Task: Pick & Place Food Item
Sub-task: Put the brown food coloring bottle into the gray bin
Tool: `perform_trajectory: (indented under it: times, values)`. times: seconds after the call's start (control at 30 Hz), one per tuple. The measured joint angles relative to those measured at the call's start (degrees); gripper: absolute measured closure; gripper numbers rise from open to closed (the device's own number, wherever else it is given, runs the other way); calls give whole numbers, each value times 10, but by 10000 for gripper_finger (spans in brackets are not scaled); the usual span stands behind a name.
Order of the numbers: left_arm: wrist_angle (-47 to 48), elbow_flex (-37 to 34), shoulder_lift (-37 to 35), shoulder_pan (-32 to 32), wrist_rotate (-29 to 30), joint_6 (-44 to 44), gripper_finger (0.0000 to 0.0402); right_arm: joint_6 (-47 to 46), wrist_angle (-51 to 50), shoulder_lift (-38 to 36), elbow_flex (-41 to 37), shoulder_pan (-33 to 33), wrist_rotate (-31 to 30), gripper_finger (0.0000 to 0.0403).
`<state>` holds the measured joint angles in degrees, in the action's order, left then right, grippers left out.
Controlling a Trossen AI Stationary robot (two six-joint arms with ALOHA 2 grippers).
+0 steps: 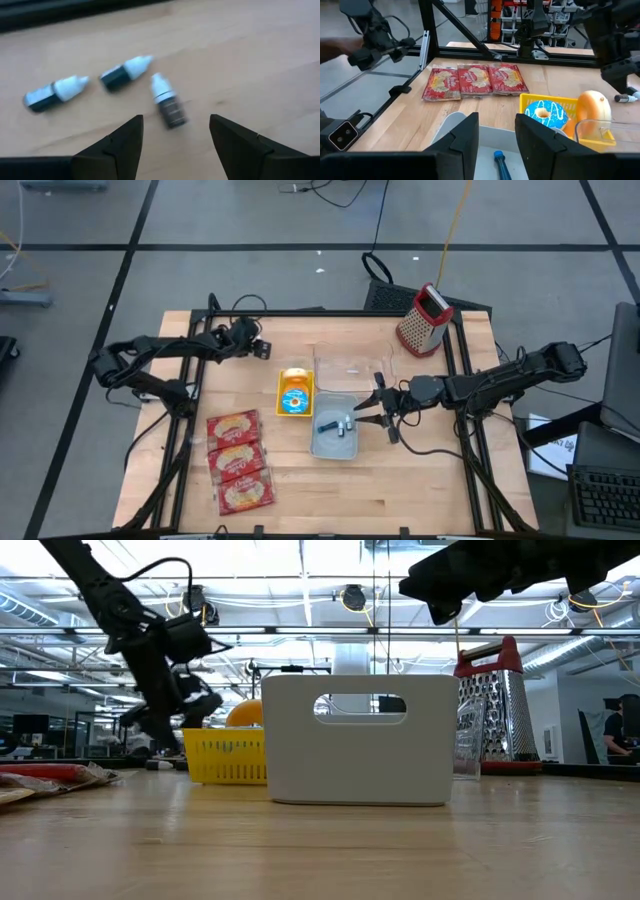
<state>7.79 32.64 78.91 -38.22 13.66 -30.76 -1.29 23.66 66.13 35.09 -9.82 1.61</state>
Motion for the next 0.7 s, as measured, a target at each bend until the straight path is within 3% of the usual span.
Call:
perform_trajectory:
  times: [0.2, 0.4, 0.7]
  values:
    - [0, 43, 15, 15, 4, -29, 172, 4, 0, 0, 0, 0, 0, 287]
    - [34, 44, 43, 23, 73, -96, 172, 0, 1, 0, 0, 0, 0, 287]
    - [5, 44, 103, 39, 92, -120, 172, 0, 14, 0, 0, 0, 0, 286]
